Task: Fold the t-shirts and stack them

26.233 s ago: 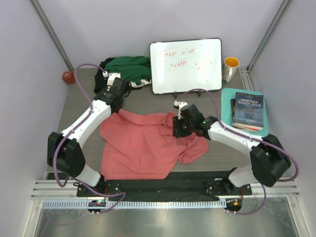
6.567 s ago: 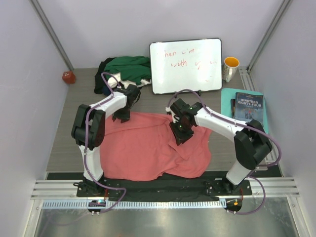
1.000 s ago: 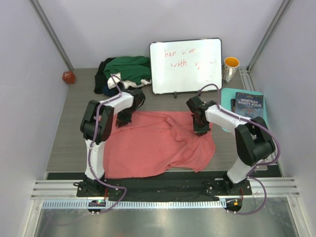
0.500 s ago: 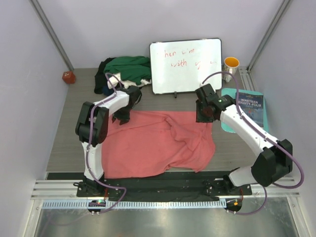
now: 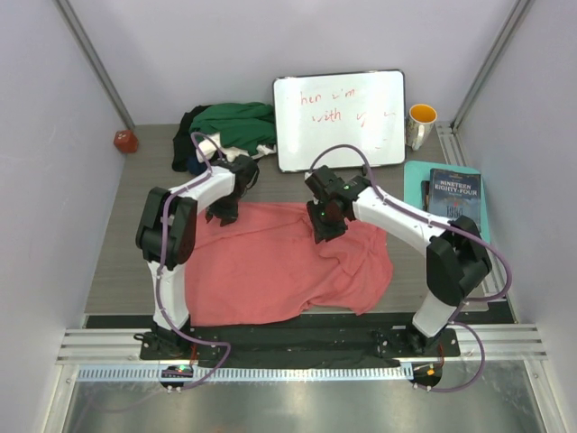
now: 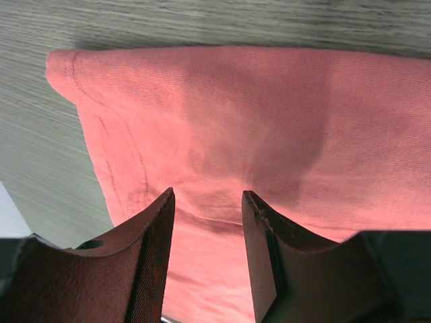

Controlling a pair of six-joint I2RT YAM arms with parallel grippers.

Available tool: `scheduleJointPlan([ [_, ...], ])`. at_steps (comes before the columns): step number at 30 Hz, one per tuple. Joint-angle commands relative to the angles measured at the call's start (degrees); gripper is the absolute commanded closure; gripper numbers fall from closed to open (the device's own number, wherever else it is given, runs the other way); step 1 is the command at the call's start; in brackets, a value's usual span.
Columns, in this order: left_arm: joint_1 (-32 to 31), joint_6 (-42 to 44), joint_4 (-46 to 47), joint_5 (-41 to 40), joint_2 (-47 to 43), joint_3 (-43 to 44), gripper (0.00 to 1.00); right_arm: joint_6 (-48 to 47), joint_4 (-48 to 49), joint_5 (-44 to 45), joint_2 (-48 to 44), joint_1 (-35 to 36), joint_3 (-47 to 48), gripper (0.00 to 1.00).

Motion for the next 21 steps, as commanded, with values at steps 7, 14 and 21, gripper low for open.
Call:
scheduleJointPlan([
  [7,0.09,-0.07,0.30,0.25,-0.47,0.37,0.55,-2.51,-5.37,5.95,6.06,3.11,9.97,0.61],
  [14,0.09,0.02,0.47,0.25,-0.56,0.10,0.55,-2.34,-7.32,8.96,9.51,4.08,10.08,0.61],
  [21,0.09,0.11,0.21,0.51,-0.12,0.46,0.56,-2.86,-7.76,9.74,11.44,4.70,10.60,0.62],
])
